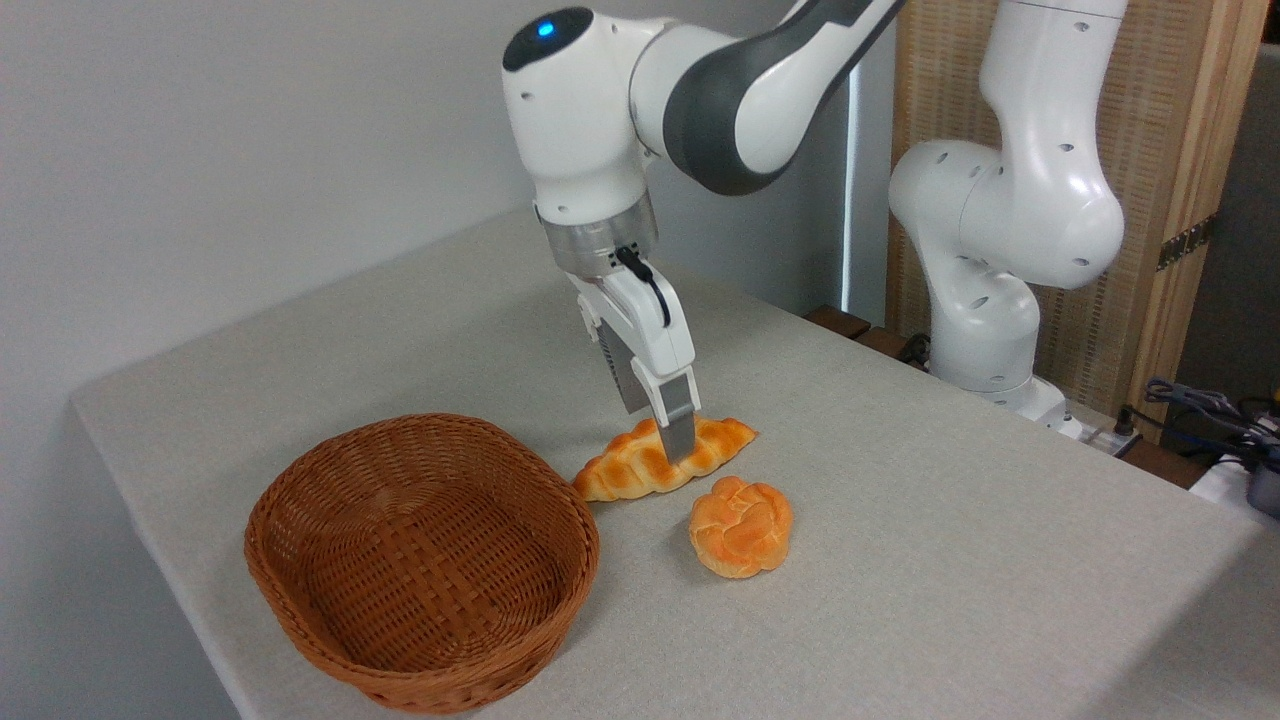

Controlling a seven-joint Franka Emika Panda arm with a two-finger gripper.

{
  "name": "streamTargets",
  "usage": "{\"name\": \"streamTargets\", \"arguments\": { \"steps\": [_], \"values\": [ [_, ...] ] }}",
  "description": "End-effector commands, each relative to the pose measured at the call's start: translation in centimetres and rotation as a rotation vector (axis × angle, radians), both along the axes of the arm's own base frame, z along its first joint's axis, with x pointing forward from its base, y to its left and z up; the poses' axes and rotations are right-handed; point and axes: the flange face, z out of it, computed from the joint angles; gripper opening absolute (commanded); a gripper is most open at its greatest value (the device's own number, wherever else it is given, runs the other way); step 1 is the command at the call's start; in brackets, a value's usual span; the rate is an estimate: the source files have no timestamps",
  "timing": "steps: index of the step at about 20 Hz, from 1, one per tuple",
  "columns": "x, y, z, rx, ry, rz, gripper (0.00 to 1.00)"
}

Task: Put bread into the basket
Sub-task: 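Lower the open gripper onto the middle of the braided bread roll, then close the gripper around the braided bread roll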

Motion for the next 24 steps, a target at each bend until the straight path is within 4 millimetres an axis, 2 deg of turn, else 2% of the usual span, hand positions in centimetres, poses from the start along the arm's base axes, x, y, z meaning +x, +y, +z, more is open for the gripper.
{"name": "streamTargets", "arguments": {
  "steps": [1,3,4,5,6,7,8,9,20,22,24],
  "values": [
    [-0.4,0.4,-0.3,0.008,-0.017,-0.023,1.0],
    [-0.3,0.4,-0.7,0.006,-0.029,-0.022,1.0],
    [-0.3,0.4,-0.9,0.007,-0.033,-0.022,0.96],
    [-0.2,0.4,-1.2,0.006,-0.039,-0.022,0.83],
    [-0.1,0.4,-1.3,0.005,-0.046,-0.021,0.65],
    [0.0,0.5,-1.4,0.005,-0.046,-0.02,0.5],
    [0.1,0.5,-1.7,0.006,-0.04,-0.02,0.4],
    [0.1,0.5,-1.8,0.006,-0.039,-0.02,0.35],
    [0.1,0.5,-1.9,0.007,-0.028,-0.019,0.35],
    [0.0,0.6,-1.6,0.008,-0.014,-0.013,0.35],
    [0.0,0.7,-0.4,0.012,0.026,-0.01,0.36]
  ]
}}
